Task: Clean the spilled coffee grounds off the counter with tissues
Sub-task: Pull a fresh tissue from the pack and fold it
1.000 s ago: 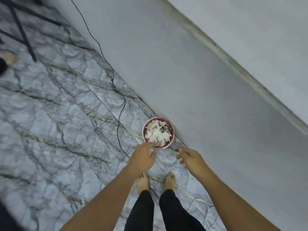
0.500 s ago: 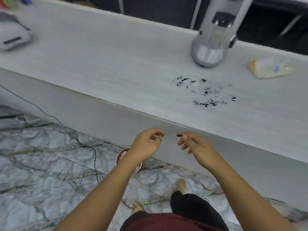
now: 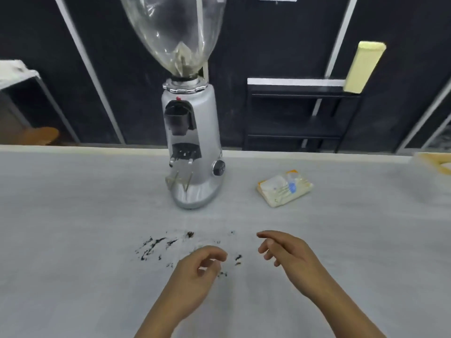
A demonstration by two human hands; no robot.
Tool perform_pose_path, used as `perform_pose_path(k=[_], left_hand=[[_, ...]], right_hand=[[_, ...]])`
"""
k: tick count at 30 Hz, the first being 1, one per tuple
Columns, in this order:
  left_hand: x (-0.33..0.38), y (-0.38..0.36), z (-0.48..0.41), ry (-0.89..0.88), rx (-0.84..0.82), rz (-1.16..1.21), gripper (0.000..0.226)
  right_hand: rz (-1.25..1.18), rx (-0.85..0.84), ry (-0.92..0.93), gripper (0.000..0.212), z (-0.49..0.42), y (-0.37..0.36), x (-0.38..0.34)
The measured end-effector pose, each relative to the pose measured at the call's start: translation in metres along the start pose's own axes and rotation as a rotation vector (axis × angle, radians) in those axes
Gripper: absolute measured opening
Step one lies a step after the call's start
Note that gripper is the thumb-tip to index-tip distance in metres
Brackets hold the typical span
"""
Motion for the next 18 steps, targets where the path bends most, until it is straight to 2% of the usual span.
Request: perform_pose_path(k=[4,7,12,16,18], left_hand=[[0.019,-0.027,-0.053,0.014,-0.015,0.002,0.024],[0.032,-0.046,-0.098,0.001,-0.035,-0.013,0.028],[0.045,-0.073,-0.184,0.005,0.047,-0.054,0.044],[0.043,-0.092,-0.241,0.046,0.083,-0.134,0.061],[0.041,-0.100,-0.262,0.032,0.101,-0.209,0.056]], right_hand=[[0.035,0.072,-0.037,0.026,-0.051,0.059,0.019],[0.090,0.223,-0.031,0.027,-0.094,0.097,0.032],[0.303,0.471,-0.002,0.047,-0.164,0.146,0.047],[0.504,0.449,-0.099,0.057,-0.204,0.160,0.067],[0.580,0.403,-0.126,0.052,-0.221,0.161,0.079]])
Point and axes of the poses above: each hand's wrist, its own z-axis away from the middle knuckle, its own y-axis out of the back of the hand, x = y × z, the point moved 7 cm from there along -z, towards the middle knuckle, and after that the axes turned 2 degrees about y, right-handed, at the moved point
